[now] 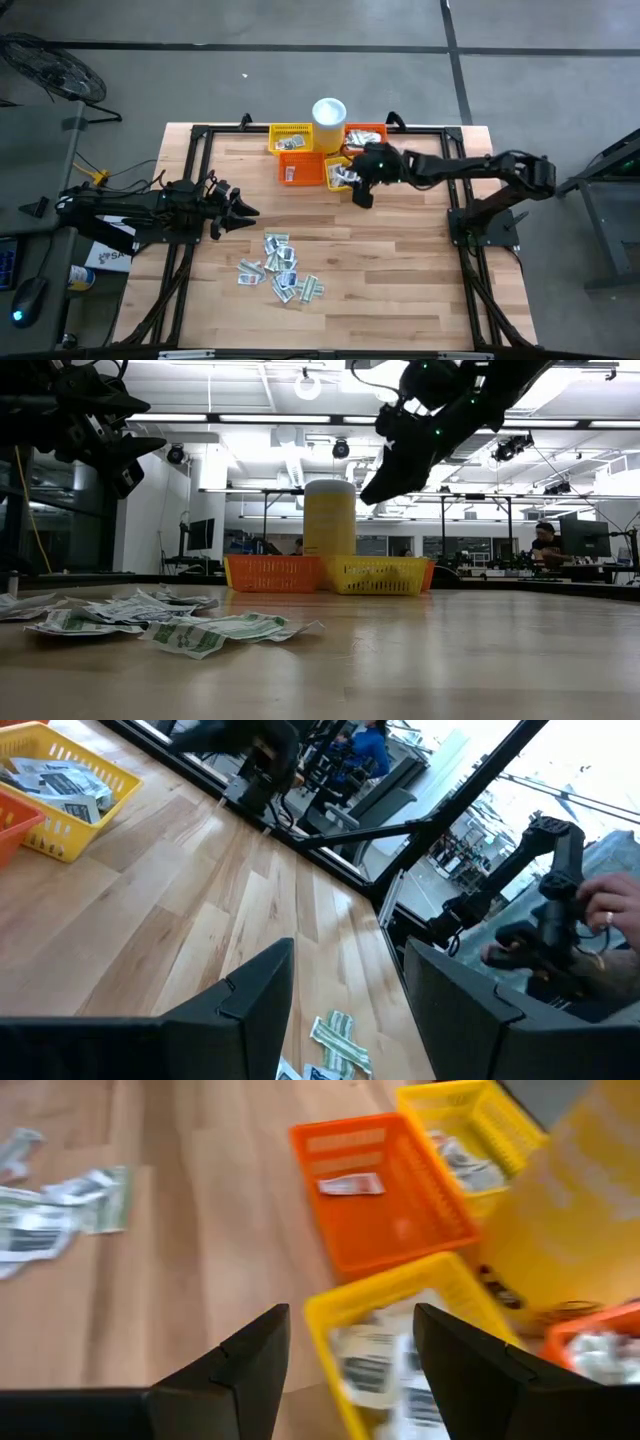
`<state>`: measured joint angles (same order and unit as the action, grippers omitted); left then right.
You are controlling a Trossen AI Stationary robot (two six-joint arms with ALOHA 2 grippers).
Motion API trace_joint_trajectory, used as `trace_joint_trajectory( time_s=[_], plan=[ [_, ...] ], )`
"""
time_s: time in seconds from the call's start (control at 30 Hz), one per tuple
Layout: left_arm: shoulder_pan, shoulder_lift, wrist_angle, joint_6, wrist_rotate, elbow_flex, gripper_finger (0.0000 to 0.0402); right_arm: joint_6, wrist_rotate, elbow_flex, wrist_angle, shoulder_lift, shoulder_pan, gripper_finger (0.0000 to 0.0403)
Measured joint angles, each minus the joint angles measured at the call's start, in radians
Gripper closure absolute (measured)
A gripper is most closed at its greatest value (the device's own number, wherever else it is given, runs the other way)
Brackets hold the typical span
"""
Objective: Pick & Place First Aid Supplies
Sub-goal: Put the green bandage pack into the top orange basket
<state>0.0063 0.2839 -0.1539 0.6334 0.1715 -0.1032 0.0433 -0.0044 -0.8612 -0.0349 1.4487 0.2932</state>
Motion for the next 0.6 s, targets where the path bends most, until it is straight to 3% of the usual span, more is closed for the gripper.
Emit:
trace_joint_trajectory(
  time_s=[0.17, 0.4, 0.6],
  plan=[
    [0.0, 0.0, 0.0, 0.0, 0.0, 0.0, 0.0211, -0.155, -0.015, 0.002, 0.005, 0.0, -0.074, 0.0196],
    [0.0, 0.0, 0.0, 0.0, 0.0, 0.0, 0.0211, -0.407, -0.127, 0.123, 0.191, 0.0, -0.173, 0.0196],
    [0.0, 0.0, 0.0, 0.0, 0.0, 0.0, 0.0211, -0.483, -0.204, 0.152, 0.175, 0.007, -0.256, 0.0196]
  ],
)
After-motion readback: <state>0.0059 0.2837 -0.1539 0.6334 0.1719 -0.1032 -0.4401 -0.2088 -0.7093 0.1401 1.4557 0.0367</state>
